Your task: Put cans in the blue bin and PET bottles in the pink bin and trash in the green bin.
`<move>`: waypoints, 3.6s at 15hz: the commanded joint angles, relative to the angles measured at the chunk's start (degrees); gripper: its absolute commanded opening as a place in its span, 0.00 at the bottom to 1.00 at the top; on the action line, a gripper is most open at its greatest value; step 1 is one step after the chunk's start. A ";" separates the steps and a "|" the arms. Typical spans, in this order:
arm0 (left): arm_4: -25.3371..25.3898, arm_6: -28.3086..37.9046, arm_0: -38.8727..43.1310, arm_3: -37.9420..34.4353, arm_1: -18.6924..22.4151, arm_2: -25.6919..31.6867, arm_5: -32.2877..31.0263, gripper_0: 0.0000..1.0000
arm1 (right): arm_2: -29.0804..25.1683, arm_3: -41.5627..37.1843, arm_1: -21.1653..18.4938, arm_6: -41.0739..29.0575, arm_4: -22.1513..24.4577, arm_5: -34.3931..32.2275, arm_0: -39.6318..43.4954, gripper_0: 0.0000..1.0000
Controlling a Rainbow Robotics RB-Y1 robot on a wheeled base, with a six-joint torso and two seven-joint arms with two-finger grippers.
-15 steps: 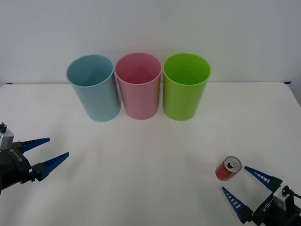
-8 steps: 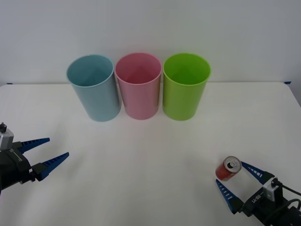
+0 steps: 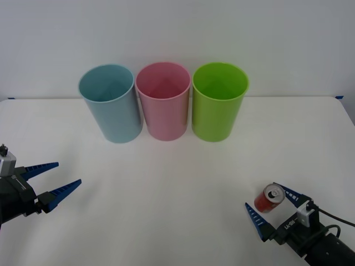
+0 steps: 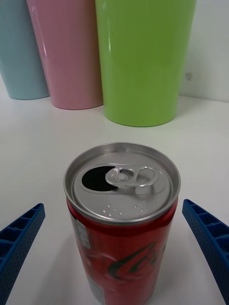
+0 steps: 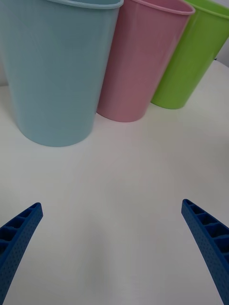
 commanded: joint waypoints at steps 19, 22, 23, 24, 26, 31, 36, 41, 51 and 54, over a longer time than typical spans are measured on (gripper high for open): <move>0.00 0.00 0.00 0.00 0.00 0.00 0.00 1.00 | 1.45 -0.03 0.26 4.63 -2.99 -0.51 -0.22 0.00; 0.00 0.00 0.00 0.00 0.00 0.00 0.00 1.00 | 1.28 -0.03 0.26 4.81 -5.28 -3.85 -0.30 0.00; 0.00 0.00 0.00 0.00 0.00 0.00 0.00 1.00 | 1.19 -0.03 0.26 4.81 -6.33 -5.26 -0.30 0.00; 0.00 0.00 0.00 0.00 0.00 0.00 0.00 1.00 | 1.10 -0.65 0.26 4.81 -6.69 -7.11 -0.30 0.00; 0.00 0.00 0.00 0.00 0.00 0.00 0.00 1.00 | 0.49 -2.49 0.26 4.81 -7.30 -9.04 -0.22 0.00; 0.00 0.00 0.00 0.00 0.00 0.00 0.00 1.00 | 0.40 -14.71 0.17 3.05 -6.86 -9.22 -0.04 0.00; 0.00 0.00 0.00 0.00 0.00 0.00 0.00 1.00 | 4.44 -27.19 0.17 -2.66 -6.16 -3.68 -0.04 0.00; 0.00 0.00 0.00 0.00 0.00 0.00 0.00 1.00 | 11.47 -35.01 0.17 -11.80 -0.62 8.36 -5.49 0.00; 0.00 0.00 0.00 0.00 0.00 0.00 0.00 1.00 | 27.91 -30.44 -0.35 -25.87 10.19 34.38 -26.94 0.00; 0.00 0.00 0.00 0.00 0.00 0.00 0.00 1.00 | 32.92 -24.64 -0.44 -26.31 8.17 42.02 -35.37 0.00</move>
